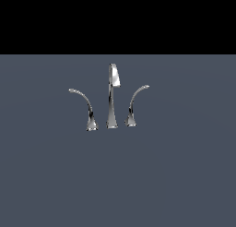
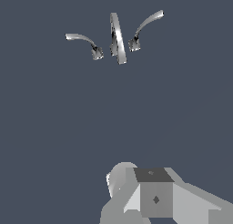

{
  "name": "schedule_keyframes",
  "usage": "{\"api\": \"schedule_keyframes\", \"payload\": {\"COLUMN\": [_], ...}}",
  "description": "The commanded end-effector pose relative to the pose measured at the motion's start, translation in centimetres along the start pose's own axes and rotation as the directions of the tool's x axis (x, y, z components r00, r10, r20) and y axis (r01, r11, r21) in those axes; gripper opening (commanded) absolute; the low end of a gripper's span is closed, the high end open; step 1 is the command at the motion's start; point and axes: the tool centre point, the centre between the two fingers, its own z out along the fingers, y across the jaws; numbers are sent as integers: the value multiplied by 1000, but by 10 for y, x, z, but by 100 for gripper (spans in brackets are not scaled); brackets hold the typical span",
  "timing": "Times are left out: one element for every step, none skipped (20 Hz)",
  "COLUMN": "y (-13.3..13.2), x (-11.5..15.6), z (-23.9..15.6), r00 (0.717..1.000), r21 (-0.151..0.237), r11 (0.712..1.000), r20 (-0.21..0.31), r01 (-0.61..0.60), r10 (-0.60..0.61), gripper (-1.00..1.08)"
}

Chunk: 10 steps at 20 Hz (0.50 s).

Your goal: Turn on the faucet by rotating a designated handle.

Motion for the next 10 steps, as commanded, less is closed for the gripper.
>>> {"api": "schedule_keyframes", "payload": {"y": [0, 0, 0, -1, -2, -3, -4, -6, -8, -10], "x": [0, 0, 0, 0, 1, 1, 2, 2, 3, 4], "z": [0, 0, 0, 1, 2, 3, 4, 5, 7, 9], "r00": [1000, 1000, 1000, 1000, 1000, 1000, 1000, 1000, 999, 999], "r21": [0, 0, 0, 0, 0, 0, 0, 0, 0, 1], "r11": [1000, 1000, 1000, 1000, 1000, 1000, 1000, 1000, 999, 999], "r20": [0, 0, 0, 0, 0, -1, -1, -1, -2, -2], "r01": [0, -1, -2, -4, -8, -12, -18, -25, -32, -41], "r10": [0, 1, 2, 4, 8, 12, 18, 25, 32, 41], "gripper": [-100, -100, -100, -100, -100, -100, -100, -100, -100, -100]}}
